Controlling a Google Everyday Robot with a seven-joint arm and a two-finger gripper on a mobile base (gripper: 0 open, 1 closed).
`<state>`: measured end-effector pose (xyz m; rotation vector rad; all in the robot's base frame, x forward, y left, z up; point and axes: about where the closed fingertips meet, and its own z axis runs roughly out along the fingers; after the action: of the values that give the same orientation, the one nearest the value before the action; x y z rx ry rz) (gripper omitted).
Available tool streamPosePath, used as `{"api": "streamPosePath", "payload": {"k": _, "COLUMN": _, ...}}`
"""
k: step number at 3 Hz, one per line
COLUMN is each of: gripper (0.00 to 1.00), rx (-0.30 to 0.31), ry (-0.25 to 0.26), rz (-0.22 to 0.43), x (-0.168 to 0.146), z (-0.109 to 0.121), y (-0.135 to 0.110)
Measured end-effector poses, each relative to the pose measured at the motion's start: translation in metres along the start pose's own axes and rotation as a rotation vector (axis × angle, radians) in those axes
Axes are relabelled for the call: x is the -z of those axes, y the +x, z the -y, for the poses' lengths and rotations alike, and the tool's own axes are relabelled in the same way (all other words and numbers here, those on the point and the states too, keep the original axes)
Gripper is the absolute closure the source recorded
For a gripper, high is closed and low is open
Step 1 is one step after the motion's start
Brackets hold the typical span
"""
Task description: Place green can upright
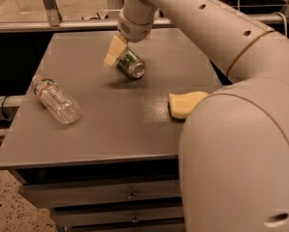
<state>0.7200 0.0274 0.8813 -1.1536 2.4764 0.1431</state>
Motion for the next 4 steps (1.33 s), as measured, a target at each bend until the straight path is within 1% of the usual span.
{"api": "streamPosePath", "payload": {"k": 1, "gripper": 0.00, "rx": -0.030, "ry": 0.048, "rz": -0.047, "x": -0.018, "z": 0.007, "y": -0.003}}
{"api": "streamPosePath", "payload": {"k": 2, "gripper": 0.00, "rx": -0.062, "ry": 0.093, "rz": -0.094, "x": -0.030, "z": 0.016, "y": 0.002}}
{"api": "streamPosePath", "payload": {"k": 3, "gripper": 0.22, "rx": -0.106, "ry": 0.133, "rz": -0.145, "x": -0.041, "z": 0.024, "y": 0.006}}
{"api": "streamPosePath", "payload": {"k": 4, "gripper": 0.46, "rx": -0.131, "ry": 0.147, "rz": -0.155, "x": -0.044, "z": 0.028, "y": 0.005}}
